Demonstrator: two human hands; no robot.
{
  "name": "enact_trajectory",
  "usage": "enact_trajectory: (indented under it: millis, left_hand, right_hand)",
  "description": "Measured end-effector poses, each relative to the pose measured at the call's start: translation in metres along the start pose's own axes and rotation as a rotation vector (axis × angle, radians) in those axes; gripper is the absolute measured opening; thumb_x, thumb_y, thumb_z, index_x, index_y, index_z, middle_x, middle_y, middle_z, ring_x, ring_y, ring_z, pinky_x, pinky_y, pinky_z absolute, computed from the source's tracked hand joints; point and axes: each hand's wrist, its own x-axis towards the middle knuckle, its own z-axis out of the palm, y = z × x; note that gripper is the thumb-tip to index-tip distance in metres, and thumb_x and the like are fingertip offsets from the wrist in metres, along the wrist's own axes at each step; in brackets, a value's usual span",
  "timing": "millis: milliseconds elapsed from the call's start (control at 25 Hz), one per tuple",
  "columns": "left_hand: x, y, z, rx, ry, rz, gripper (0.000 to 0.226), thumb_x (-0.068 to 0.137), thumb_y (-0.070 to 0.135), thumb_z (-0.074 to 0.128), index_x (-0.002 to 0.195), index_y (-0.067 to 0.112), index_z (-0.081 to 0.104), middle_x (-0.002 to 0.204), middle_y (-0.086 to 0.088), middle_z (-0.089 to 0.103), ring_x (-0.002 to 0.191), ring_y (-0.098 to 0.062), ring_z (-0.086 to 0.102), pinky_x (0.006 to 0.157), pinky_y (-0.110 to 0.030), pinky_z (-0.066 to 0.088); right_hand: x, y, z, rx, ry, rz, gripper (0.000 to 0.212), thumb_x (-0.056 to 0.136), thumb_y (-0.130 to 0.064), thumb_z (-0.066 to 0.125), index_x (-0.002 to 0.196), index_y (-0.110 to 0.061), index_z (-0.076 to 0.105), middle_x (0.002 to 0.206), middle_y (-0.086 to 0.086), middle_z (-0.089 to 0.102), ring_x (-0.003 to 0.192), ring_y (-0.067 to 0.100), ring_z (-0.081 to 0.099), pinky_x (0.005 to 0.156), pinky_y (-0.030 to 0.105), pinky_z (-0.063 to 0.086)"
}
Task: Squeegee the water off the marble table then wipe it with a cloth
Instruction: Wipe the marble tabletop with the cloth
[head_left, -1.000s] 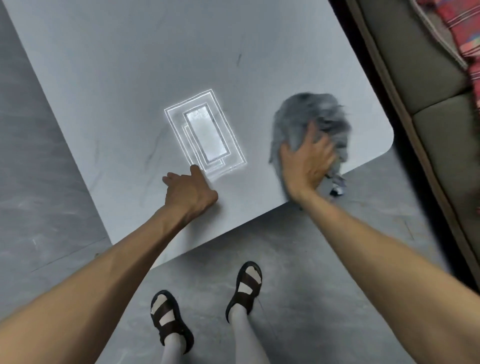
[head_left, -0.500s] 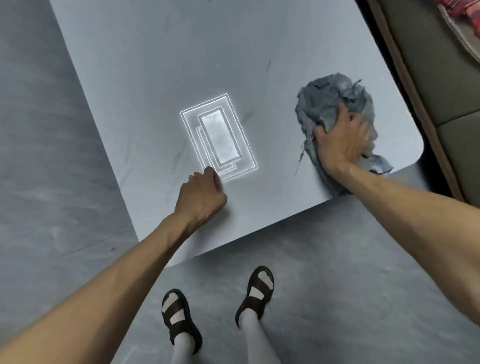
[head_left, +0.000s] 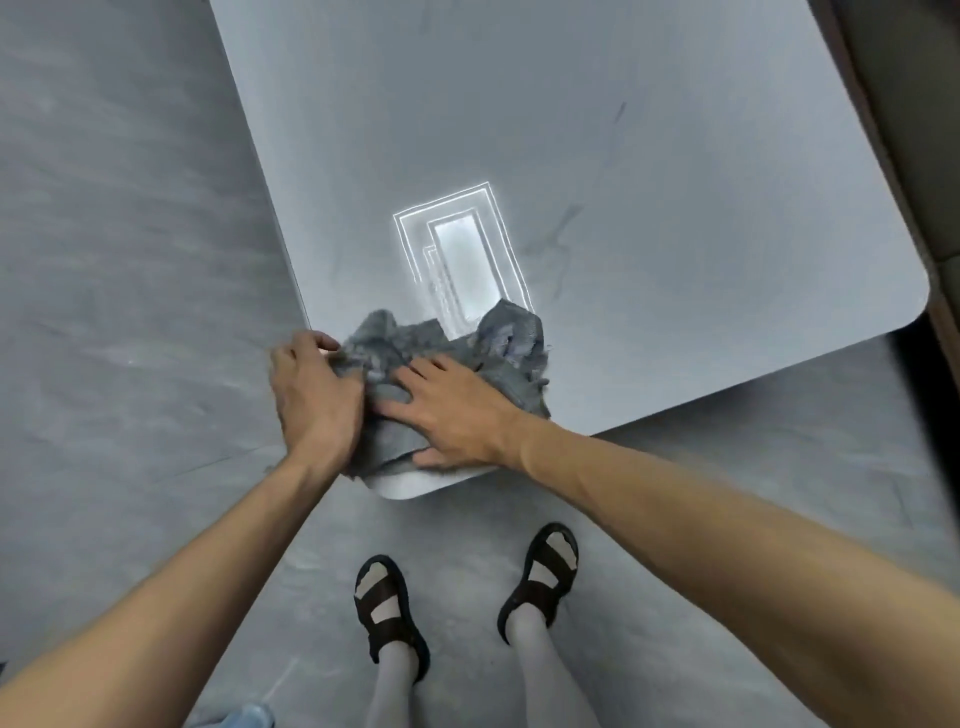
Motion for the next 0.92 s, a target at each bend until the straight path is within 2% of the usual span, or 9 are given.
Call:
enact_trajectory:
  millis: [80, 160, 240, 400, 480, 640, 760, 840, 920]
  left_hand:
    - [-0.009, 0.006, 0.009, 0.015, -0.100, 0.058, 0.034, 0.079, 0.010, 0.055, 0.112, 0.015, 0.050, 0.124, -0.011, 0.049, 0.116, -0.029, 0.047, 0.089, -0.032, 0.037]
    - [-0.017, 0.011, 0.020, 0.031, -0.229, 0.102, 0.038, 0.079, 0.012, 0.056, 0.116, 0.014, 0.049, 0.125, -0.008, 0.050, 0.115, -0.027, 0.049, 0.086, -0.031, 0.037]
    - [-0.020, 0.013, 0.029, 0.083, -0.324, 0.161, 0.036, 0.080, 0.015, 0.058, 0.114, 0.014, 0.049, 0.120, -0.006, 0.050, 0.113, -0.026, 0.048, 0.080, -0.031, 0.035]
    - [-0.017, 0.005, 0.025, 0.068, -0.363, 0.119, 0.032, 0.081, 0.021, 0.057, 0.112, 0.021, 0.046, 0.106, 0.006, 0.046, 0.092, -0.020, 0.047, 0.075, -0.030, 0.033]
    - [-0.013, -0.004, 0.016, -0.001, -0.352, 0.071, 0.031, 0.083, 0.019, 0.054, 0.113, 0.023, 0.047, 0.107, 0.006, 0.050, 0.085, -0.019, 0.050, 0.069, -0.029, 0.037]
    - [-0.007, -0.037, -0.012, -0.156, -0.274, 0.005, 0.027, 0.087, 0.009, 0.049, 0.112, 0.018, 0.053, 0.116, 0.000, 0.057, 0.076, -0.004, 0.054, 0.052, -0.014, 0.042]
    - [-0.005, -0.065, -0.033, -0.140, -0.221, -0.035, 0.025, 0.087, 0.010, 0.052, 0.111, 0.015, 0.055, 0.120, -0.009, 0.063, 0.102, -0.018, 0.060, 0.076, -0.022, 0.040]
    - [-0.006, -0.084, -0.044, -0.136, -0.224, -0.067, 0.024, 0.088, 0.010, 0.054, 0.111, 0.014, 0.055, 0.119, -0.010, 0.063, 0.106, -0.023, 0.059, 0.078, -0.024, 0.038]
    - [-0.008, -0.106, -0.058, -0.150, -0.257, -0.105, 0.026, 0.088, 0.011, 0.053, 0.113, 0.016, 0.054, 0.119, -0.008, 0.062, 0.101, -0.020, 0.059, 0.076, -0.026, 0.038]
  right_hand:
    - [-0.044, 0.027, -0.004, -0.019, -0.026, -0.163, 0.078, 0.076, -0.061, 0.060, 0.144, -0.030, 0.038, 0.124, 0.013, 0.054, 0.109, 0.029, 0.050, 0.095, 0.041, 0.040]
    - [-0.099, 0.077, -0.009, -0.044, -0.015, -0.045, 0.074, 0.075, -0.059, 0.060, 0.142, -0.034, 0.038, 0.128, 0.013, 0.054, 0.113, 0.029, 0.050, 0.097, 0.041, 0.040]
    - [-0.160, 0.124, -0.009, -0.025, 0.093, 0.412, 0.068, 0.074, -0.057, 0.058, 0.137, -0.040, 0.039, 0.123, 0.010, 0.054, 0.110, 0.030, 0.052, 0.092, 0.038, 0.041]
    - [-0.175, 0.116, 0.007, 0.096, 0.475, 1.635, 0.068, 0.078, -0.054, 0.054, 0.139, -0.029, 0.036, 0.126, 0.019, 0.048, 0.114, 0.037, 0.046, 0.097, 0.047, 0.037]
    - [-0.127, 0.088, 0.006, 0.148, 0.547, 1.840, 0.075, 0.076, -0.054, 0.052, 0.142, -0.023, 0.035, 0.124, 0.023, 0.048, 0.113, 0.040, 0.046, 0.094, 0.047, 0.034]
    - [-0.036, 0.004, 0.014, 0.086, 0.475, 1.423, 0.078, 0.077, -0.058, 0.056, 0.142, -0.022, 0.033, 0.117, 0.020, 0.051, 0.105, 0.035, 0.048, 0.091, 0.047, 0.037]
    - [-0.001, -0.044, 0.017, -0.011, 0.160, 0.608, 0.083, 0.077, -0.063, 0.054, 0.146, -0.025, 0.029, 0.125, 0.017, 0.049, 0.111, 0.036, 0.049, 0.097, 0.047, 0.036]
    - [0.003, -0.011, 0.000, -0.013, -0.059, 0.156, 0.083, 0.077, -0.064, 0.056, 0.148, -0.033, 0.025, 0.131, 0.014, 0.046, 0.118, 0.034, 0.045, 0.102, 0.047, 0.035]
    - [0.001, 0.022, -0.018, -0.007, -0.053, 0.199, 0.077, 0.076, -0.061, 0.057, 0.144, -0.039, 0.028, 0.130, 0.012, 0.046, 0.119, 0.033, 0.044, 0.100, 0.047, 0.039]
